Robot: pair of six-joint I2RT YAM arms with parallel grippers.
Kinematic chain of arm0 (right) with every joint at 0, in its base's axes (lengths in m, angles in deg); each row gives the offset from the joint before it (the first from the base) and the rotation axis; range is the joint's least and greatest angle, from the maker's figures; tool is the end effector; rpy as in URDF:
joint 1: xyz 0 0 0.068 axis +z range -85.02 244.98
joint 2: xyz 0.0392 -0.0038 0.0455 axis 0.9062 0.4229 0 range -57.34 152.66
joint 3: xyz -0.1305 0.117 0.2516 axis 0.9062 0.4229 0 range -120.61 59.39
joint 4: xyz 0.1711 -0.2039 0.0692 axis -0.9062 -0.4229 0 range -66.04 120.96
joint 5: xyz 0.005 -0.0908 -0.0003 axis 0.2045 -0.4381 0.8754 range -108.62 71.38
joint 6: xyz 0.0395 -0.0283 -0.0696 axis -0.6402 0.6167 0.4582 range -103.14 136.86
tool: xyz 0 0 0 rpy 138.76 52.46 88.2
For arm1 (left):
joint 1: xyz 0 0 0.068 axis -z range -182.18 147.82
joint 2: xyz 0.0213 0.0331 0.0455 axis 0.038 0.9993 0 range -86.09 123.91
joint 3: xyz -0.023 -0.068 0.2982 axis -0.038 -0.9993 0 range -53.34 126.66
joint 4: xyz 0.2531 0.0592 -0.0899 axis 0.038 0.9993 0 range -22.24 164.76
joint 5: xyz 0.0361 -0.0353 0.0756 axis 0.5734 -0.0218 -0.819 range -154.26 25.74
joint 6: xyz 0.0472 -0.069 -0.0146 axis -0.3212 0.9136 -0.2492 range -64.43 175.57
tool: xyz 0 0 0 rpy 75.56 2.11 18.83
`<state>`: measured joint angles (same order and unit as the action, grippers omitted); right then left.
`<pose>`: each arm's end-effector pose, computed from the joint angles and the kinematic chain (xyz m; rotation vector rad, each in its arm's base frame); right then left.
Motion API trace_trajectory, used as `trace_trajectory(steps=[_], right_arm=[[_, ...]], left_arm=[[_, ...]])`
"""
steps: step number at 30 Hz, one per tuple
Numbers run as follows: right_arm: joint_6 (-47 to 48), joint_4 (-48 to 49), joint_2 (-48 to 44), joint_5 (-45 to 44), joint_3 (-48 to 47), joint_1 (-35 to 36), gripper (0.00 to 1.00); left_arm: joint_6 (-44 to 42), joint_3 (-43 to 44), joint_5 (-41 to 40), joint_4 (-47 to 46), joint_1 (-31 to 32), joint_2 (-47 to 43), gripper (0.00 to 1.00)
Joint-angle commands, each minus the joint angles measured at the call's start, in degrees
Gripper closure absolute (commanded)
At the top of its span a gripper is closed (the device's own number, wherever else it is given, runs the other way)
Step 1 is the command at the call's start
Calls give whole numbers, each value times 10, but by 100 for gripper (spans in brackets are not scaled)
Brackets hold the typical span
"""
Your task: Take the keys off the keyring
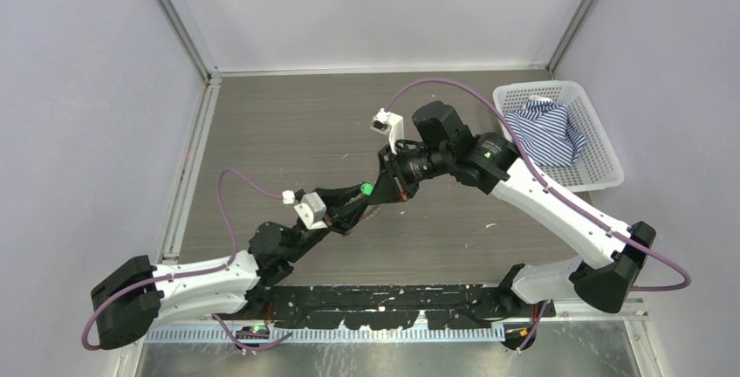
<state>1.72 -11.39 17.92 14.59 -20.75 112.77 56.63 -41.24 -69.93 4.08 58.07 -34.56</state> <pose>0.1751 0.2540 0.4014 -0.9995 2.1736 1.2117 0.1094 -0.1767 0.2899 0.5089 1.0810 -0.8892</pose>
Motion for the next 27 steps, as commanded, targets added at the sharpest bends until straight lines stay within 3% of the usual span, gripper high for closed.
trace_trajectory(steps=[1,17,24,27], right_arm=[[6,17,-8,-7,-36,4,99],[2,28,-17,-15,-43,4,99],[0,27,-20,-22,-57,4,99],[-1,27,-19,-22,-58,4,99]], left_arm=[[-5,17,8,-30,-2,5,75],[-4,19,10,4,-2,3,64],[-23,15,4,22,-2,-5,70],[-36,19,5,38,-3,-16,80]])
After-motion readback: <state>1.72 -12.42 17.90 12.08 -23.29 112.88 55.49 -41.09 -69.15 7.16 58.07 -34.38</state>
